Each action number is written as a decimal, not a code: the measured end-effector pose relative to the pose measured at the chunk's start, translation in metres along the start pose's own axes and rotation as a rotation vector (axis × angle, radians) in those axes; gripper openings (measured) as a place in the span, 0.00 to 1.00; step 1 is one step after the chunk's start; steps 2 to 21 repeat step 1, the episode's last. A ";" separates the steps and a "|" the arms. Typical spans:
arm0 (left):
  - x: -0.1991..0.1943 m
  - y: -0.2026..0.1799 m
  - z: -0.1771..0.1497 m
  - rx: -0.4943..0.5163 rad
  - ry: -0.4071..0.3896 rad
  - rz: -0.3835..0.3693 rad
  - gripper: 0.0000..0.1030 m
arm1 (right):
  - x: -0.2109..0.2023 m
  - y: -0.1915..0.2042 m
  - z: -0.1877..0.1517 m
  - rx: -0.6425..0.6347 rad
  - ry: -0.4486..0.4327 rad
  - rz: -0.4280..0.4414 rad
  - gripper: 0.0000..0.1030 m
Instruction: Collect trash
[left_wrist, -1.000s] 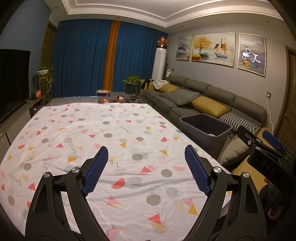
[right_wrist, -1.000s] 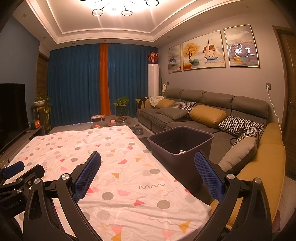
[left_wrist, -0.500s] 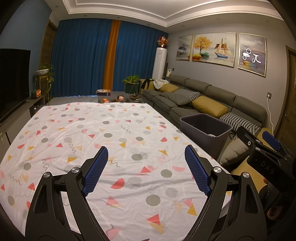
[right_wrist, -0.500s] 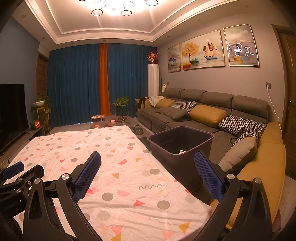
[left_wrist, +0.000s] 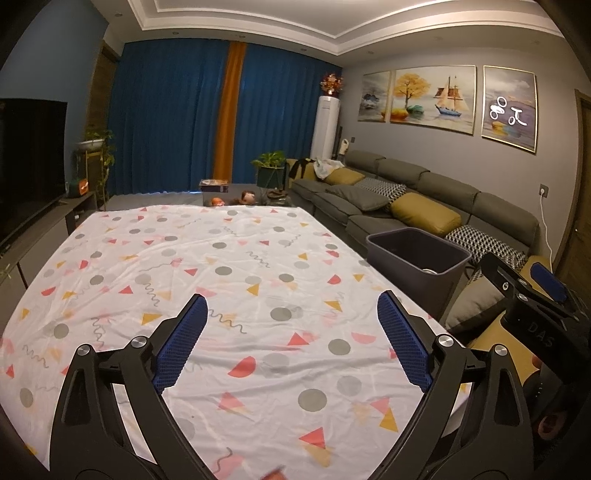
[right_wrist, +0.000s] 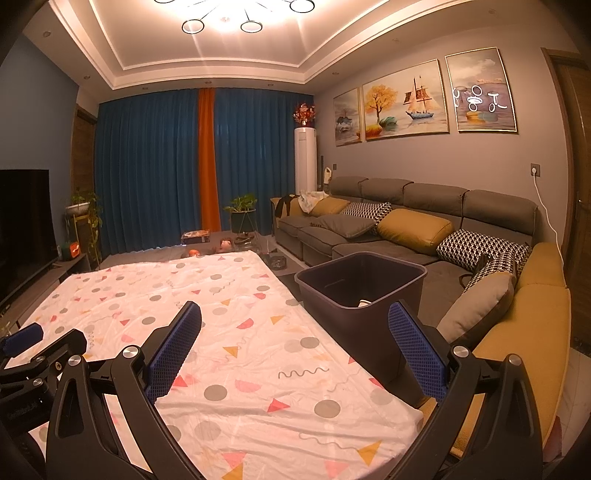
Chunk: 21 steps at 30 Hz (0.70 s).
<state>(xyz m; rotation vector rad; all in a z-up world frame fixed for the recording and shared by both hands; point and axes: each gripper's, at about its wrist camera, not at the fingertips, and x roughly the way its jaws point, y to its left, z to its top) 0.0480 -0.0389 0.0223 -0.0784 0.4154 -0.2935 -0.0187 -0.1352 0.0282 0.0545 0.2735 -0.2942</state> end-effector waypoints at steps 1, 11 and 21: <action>0.000 0.001 0.000 -0.001 0.001 -0.004 0.89 | 0.000 0.001 0.000 0.001 0.001 0.000 0.95; 0.000 0.001 0.000 -0.001 0.001 -0.004 0.89 | 0.000 0.001 0.000 0.001 0.001 0.000 0.95; 0.000 0.001 0.000 -0.001 0.001 -0.004 0.89 | 0.000 0.001 0.000 0.001 0.001 0.000 0.95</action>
